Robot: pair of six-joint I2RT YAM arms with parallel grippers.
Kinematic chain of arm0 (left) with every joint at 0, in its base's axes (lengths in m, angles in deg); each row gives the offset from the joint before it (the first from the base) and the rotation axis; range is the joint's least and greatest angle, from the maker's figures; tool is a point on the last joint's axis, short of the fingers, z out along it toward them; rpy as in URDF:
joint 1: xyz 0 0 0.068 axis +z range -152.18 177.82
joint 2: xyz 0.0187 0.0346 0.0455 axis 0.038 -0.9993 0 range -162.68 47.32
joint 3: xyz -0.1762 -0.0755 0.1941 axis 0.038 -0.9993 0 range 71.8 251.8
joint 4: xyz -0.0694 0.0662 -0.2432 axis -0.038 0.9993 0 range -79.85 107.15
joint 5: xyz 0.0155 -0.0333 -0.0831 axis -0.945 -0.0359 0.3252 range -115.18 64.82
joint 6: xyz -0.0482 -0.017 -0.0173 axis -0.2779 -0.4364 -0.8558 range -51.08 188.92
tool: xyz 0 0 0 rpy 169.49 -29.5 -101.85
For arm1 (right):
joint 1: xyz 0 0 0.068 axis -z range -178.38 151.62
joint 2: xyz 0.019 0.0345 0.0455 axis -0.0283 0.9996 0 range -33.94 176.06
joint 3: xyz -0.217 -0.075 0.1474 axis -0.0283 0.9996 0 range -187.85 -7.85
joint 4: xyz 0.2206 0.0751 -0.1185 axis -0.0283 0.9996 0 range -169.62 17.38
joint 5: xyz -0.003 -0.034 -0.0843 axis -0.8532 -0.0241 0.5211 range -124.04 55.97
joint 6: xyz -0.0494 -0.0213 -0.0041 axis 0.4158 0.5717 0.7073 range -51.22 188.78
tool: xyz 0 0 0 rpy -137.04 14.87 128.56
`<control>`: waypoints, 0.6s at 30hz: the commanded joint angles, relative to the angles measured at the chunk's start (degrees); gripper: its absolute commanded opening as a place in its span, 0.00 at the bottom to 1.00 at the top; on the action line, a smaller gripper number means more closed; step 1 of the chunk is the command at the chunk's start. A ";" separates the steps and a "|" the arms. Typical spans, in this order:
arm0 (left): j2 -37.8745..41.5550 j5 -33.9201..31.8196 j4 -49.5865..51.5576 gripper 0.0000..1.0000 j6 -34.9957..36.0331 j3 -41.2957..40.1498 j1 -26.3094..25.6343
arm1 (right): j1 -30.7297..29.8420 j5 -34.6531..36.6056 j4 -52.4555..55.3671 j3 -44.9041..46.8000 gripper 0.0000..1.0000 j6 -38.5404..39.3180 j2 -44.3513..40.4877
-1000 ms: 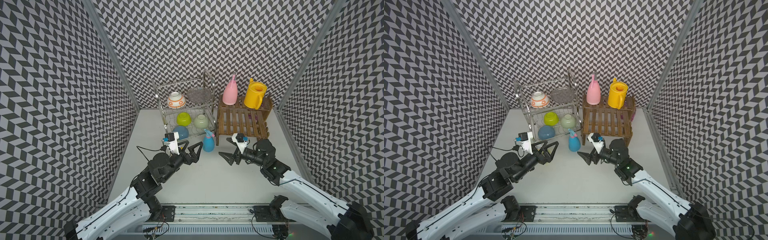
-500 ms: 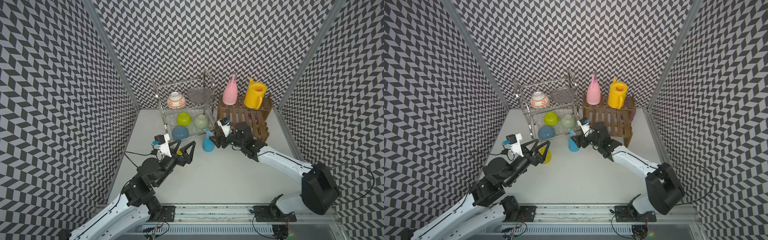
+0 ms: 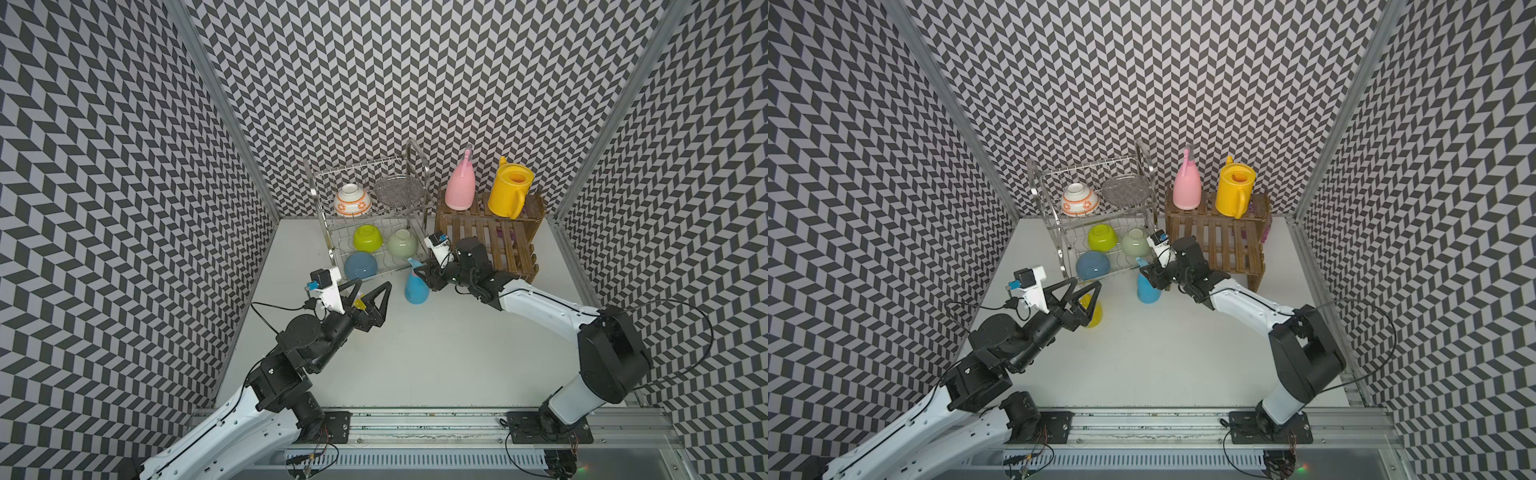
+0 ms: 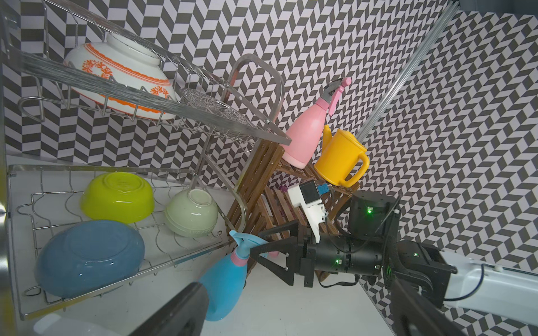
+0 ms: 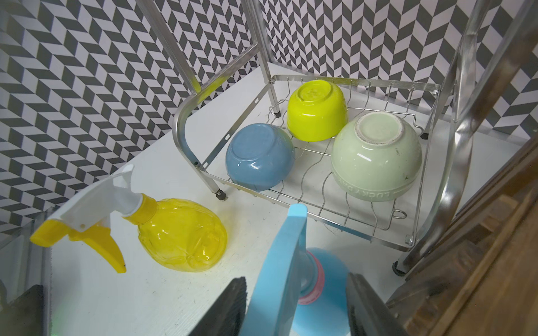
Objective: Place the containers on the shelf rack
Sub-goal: 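Pick up a container from the center of the board.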
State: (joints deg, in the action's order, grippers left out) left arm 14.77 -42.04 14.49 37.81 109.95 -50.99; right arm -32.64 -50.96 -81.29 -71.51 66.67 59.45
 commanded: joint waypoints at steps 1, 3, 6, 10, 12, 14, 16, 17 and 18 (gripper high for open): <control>0.33 -0.14 -1.34 1.00 0.56 -0.34 0.26 | -0.65 -1.30 -1.23 -2.34 0.48 0.70 1.49; 0.68 -0.19 -1.17 1.00 0.35 -0.37 0.28 | -0.76 -1.54 -0.97 -2.68 0.43 0.93 1.71; 1.12 -0.28 -1.09 1.00 0.05 -0.57 0.26 | -1.04 -1.61 -0.77 -2.66 0.35 1.37 1.52; 1.35 -0.28 -1.16 1.00 -0.26 -0.68 0.30 | -1.46 -1.37 -0.73 -2.12 0.23 1.85 0.63; 1.30 -0.28 -1.13 1.00 -0.32 -0.64 0.29 | -1.68 -1.37 -0.80 -1.62 0.18 1.92 -0.26; 1.45 -0.15 -1.13 1.00 -0.39 -0.68 0.30 | -1.89 -1.31 -0.98 -1.12 0.15 1.91 -1.18; 1.56 -0.12 -1.09 1.00 -0.43 -0.67 0.26 | -2.08 -1.32 -1.07 -0.67 0.12 1.64 -2.24; 1.61 -0.10 -1.11 1.00 -0.44 -0.65 0.24 | -2.16 -1.35 -1.13 -0.46 0.12 1.40 -2.79; 1.62 -0.10 -1.09 1.00 -0.48 -0.63 0.29 | -2.27 -1.50 -1.10 -0.30 0.09 1.15 -3.34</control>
State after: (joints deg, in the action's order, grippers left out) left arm 15.79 -42.04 14.49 37.35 109.84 -50.99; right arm -34.35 -51.88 -80.68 -72.25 68.24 59.38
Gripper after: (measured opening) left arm 0.999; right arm 0.157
